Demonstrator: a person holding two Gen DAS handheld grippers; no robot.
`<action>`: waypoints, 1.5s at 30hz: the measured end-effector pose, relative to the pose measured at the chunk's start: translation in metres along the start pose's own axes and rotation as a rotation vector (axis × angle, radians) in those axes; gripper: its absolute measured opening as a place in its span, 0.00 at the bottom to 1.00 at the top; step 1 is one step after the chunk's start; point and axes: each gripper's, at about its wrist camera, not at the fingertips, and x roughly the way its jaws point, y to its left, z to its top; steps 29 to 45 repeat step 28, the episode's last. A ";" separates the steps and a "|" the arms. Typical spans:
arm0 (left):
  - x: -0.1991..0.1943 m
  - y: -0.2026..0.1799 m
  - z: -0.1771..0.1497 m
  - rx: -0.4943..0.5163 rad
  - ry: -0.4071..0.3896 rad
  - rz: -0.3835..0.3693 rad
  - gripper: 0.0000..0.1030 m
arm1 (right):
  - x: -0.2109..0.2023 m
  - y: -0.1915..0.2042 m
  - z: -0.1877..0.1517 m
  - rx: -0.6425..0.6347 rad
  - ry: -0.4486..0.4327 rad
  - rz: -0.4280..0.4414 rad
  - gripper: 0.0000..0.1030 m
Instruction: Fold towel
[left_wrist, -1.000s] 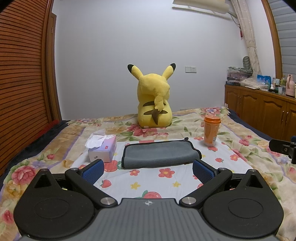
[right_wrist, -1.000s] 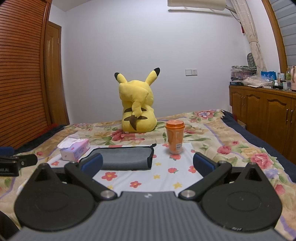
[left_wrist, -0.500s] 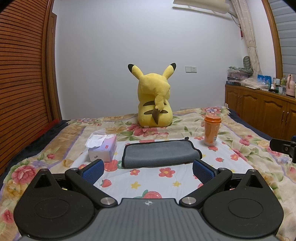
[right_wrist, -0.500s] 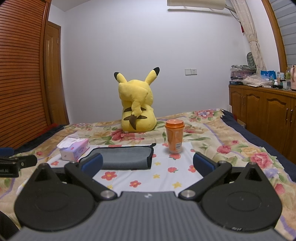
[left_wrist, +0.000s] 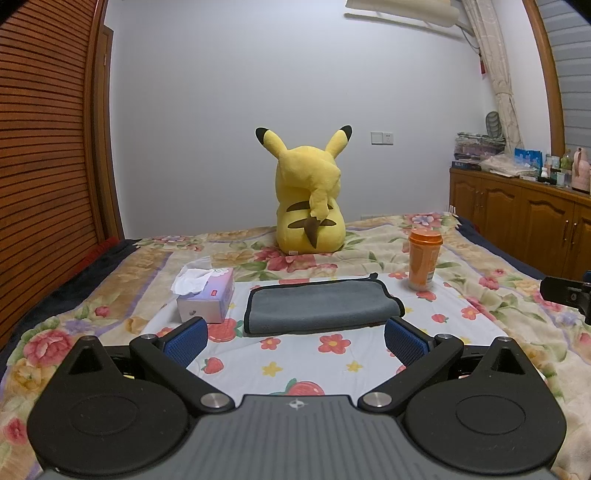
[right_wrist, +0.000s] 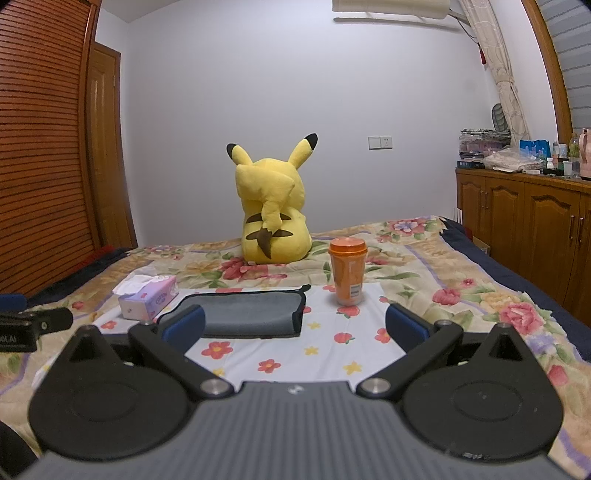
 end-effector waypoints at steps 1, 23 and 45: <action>0.000 0.000 0.000 0.000 0.000 0.001 1.00 | 0.000 0.000 0.000 -0.001 -0.001 -0.001 1.00; 0.000 0.002 -0.001 -0.001 0.003 0.003 1.00 | -0.001 -0.001 -0.002 -0.009 -0.002 -0.001 1.00; 0.000 0.003 -0.002 -0.001 0.003 0.003 1.00 | -0.001 0.000 -0.002 -0.009 -0.002 -0.002 1.00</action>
